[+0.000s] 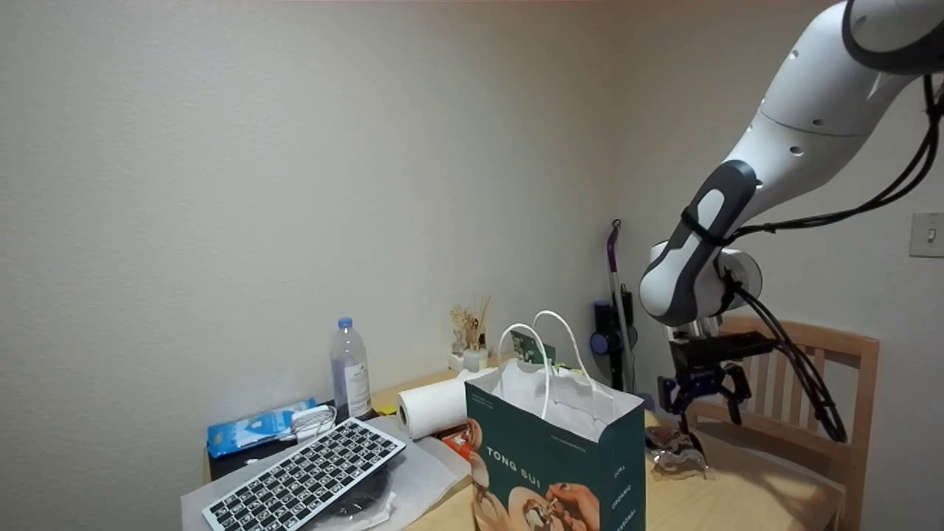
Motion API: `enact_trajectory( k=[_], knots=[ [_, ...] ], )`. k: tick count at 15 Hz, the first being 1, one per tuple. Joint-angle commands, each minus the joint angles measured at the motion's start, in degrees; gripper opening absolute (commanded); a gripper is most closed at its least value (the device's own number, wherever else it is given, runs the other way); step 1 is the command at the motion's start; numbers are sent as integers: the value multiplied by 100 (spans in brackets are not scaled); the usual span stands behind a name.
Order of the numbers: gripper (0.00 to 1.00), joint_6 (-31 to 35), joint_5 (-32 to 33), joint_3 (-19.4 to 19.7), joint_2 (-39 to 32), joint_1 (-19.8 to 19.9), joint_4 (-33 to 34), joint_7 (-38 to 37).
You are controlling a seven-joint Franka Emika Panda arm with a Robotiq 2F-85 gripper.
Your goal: Pick up the black plastic and put it in the paper bag
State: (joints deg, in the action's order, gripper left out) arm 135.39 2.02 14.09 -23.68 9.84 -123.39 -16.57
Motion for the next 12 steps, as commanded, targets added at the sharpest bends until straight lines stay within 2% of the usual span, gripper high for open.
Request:
enact_trajectory(
  k=[1, 4, 5, 6, 8, 12],
  knots=[
    [100, -217, 213, 43, -872, -299, 817, -480],
    [100, -404, 220, 56, -1326, -464, 1303, -580],
    [95, -511, 196, 61, -1452, -494, 1451, -595],
    [73, -632, 175, 65, -1563, -510, 1599, -607],
    [68, -868, 128, 64, -1738, -507, 1867, -632],
    [43, -1377, 3, 29, -1957, -398, 2347, -622]
  ],
)
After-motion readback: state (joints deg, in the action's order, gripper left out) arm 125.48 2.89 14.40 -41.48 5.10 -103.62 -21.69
